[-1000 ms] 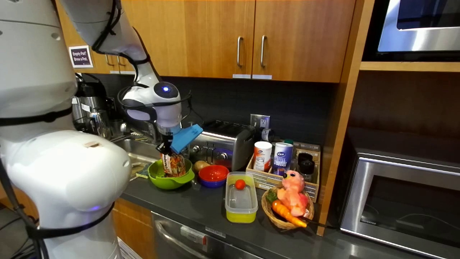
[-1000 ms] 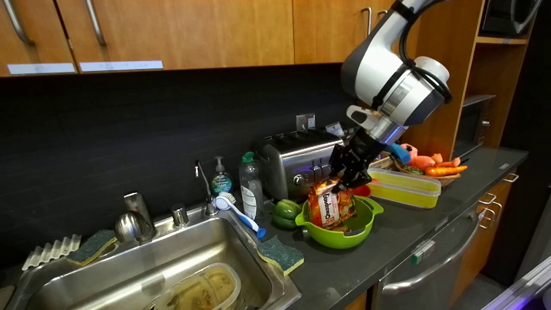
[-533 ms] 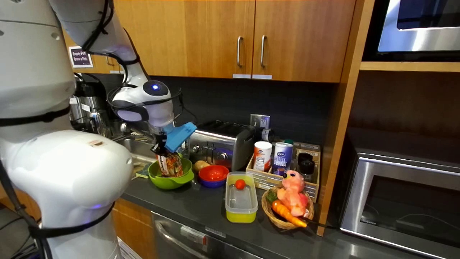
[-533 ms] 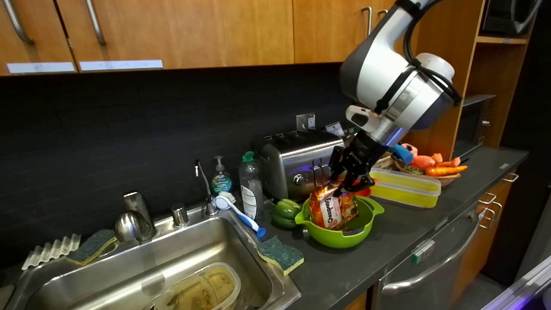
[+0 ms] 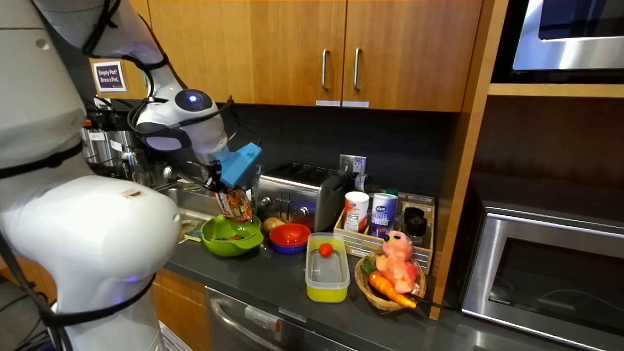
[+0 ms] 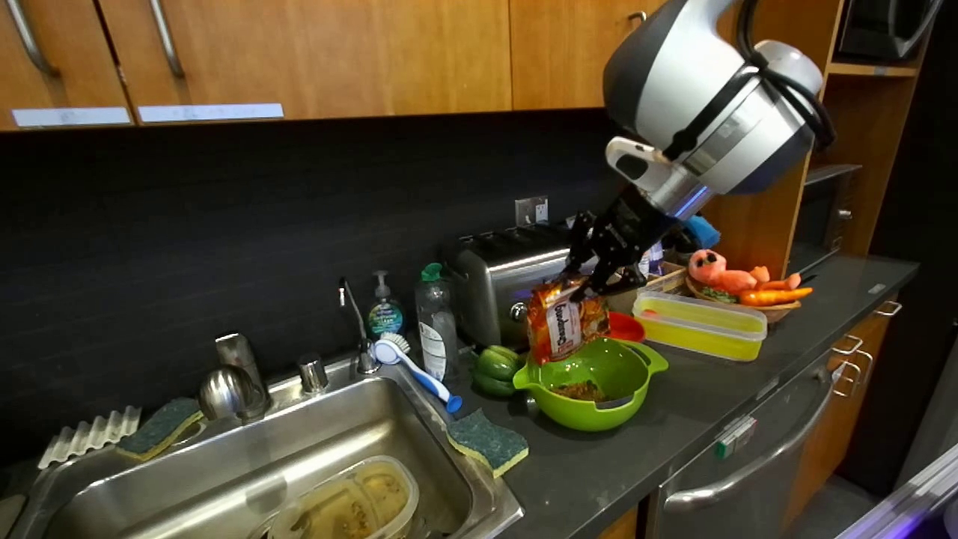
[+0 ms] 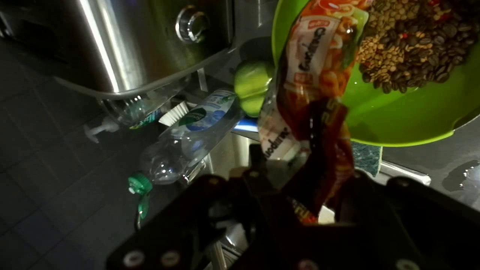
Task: Pick up the packet in the bowl then put it back inside
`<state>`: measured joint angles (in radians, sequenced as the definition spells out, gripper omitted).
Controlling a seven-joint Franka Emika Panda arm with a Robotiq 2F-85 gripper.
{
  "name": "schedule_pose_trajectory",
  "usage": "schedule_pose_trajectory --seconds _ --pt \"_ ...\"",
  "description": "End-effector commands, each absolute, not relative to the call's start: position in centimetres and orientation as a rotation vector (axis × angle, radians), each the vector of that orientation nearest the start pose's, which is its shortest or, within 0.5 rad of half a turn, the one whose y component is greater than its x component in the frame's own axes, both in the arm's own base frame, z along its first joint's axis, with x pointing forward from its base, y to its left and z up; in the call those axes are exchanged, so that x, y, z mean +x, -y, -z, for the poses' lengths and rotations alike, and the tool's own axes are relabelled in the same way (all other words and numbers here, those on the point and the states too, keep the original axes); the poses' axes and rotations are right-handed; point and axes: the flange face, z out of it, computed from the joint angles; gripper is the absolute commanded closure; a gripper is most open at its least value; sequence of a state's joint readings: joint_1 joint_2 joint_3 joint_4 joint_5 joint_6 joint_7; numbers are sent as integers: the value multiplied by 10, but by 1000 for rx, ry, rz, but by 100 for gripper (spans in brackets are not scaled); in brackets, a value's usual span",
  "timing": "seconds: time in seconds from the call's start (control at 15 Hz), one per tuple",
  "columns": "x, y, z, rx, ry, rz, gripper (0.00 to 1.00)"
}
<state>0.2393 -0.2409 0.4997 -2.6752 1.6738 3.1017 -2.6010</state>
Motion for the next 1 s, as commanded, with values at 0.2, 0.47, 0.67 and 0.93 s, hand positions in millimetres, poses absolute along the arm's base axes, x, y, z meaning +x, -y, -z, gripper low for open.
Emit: schedule_pose_trajectory --seconds 0.2,0.47,0.67,0.93 --pt "304 -176 -352 1768 -2092 -1025 88" --pt "295 -171 -342 1809 -2087 -1016 88" --pt "308 -178 -340 1835 -2097 -1023 88" --pt "317 -166 -337 1849 -2133 -1047 88"
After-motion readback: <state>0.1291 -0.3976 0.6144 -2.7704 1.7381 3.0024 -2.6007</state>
